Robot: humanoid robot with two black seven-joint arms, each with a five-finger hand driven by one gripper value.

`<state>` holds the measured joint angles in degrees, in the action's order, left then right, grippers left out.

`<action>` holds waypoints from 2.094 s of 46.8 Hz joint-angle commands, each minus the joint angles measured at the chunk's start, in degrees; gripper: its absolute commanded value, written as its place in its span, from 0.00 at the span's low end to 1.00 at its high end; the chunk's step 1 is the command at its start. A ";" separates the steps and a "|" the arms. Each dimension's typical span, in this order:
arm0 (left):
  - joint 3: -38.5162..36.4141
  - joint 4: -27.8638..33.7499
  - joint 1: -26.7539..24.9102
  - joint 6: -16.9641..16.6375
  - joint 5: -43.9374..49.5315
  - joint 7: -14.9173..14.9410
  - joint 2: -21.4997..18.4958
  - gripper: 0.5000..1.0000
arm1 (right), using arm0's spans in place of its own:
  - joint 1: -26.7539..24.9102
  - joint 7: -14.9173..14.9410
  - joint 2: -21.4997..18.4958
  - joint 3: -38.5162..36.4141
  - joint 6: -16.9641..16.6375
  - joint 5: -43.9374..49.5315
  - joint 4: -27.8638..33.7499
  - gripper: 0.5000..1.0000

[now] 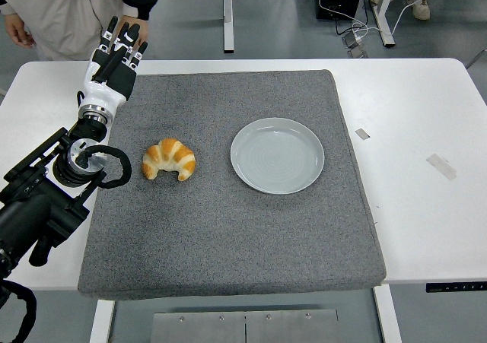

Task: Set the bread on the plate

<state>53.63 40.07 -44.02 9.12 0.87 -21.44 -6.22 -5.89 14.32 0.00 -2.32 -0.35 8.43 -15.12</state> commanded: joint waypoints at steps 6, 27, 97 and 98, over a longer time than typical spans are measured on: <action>-0.01 -0.08 -0.01 0.55 -0.61 -1.23 -0.11 1.00 | 0.00 0.00 0.00 0.04 0.00 0.01 0.00 1.00; -11.51 -0.17 -3.87 0.37 -9.57 -1.50 -4.94 0.99 | 0.09 0.00 0.00 0.04 0.00 0.01 0.00 1.00; -54.51 9.50 -20.84 4.50 -60.73 -13.56 -27.80 0.97 | 0.44 0.00 0.00 -0.31 0.00 0.01 -0.09 1.00; -54.51 9.50 -20.84 4.50 -61.08 -13.56 -27.80 0.96 | 0.44 0.00 0.00 -0.31 0.00 0.01 -0.09 1.00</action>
<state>-0.78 49.58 -64.83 13.69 -59.65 -35.02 -34.01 -5.45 14.33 0.00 -2.64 -0.34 8.44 -15.20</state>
